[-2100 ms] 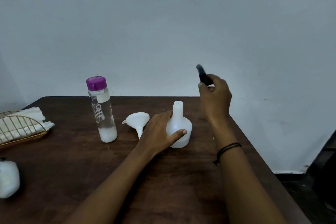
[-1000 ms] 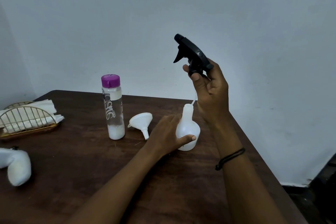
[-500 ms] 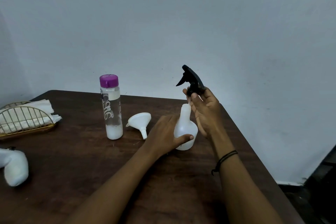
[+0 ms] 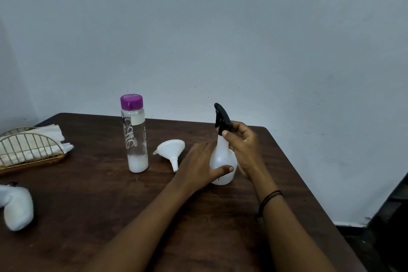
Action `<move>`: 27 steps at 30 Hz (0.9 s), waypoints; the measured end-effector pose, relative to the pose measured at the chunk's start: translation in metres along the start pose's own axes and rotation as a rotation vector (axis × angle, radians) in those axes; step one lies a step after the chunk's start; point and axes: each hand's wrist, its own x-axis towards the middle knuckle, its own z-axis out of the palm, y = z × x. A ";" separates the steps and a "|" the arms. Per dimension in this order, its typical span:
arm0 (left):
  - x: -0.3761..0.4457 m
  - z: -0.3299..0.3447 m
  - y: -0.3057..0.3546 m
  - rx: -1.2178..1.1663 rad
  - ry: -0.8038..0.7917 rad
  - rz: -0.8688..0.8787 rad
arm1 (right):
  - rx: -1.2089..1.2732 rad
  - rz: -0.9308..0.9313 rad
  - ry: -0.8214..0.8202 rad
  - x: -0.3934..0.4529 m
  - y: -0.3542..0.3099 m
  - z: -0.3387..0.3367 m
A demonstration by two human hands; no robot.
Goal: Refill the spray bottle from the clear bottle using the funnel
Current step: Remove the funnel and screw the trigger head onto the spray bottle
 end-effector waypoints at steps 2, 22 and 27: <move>0.000 -0.001 0.001 0.001 0.002 -0.003 | -0.009 -0.012 0.013 0.000 -0.001 0.000; 0.005 -0.001 0.007 0.017 0.017 0.002 | -0.155 -0.103 0.232 -0.005 0.012 0.028; 0.004 0.003 0.003 0.036 0.025 -0.027 | -0.088 -0.113 0.239 -0.010 0.012 0.022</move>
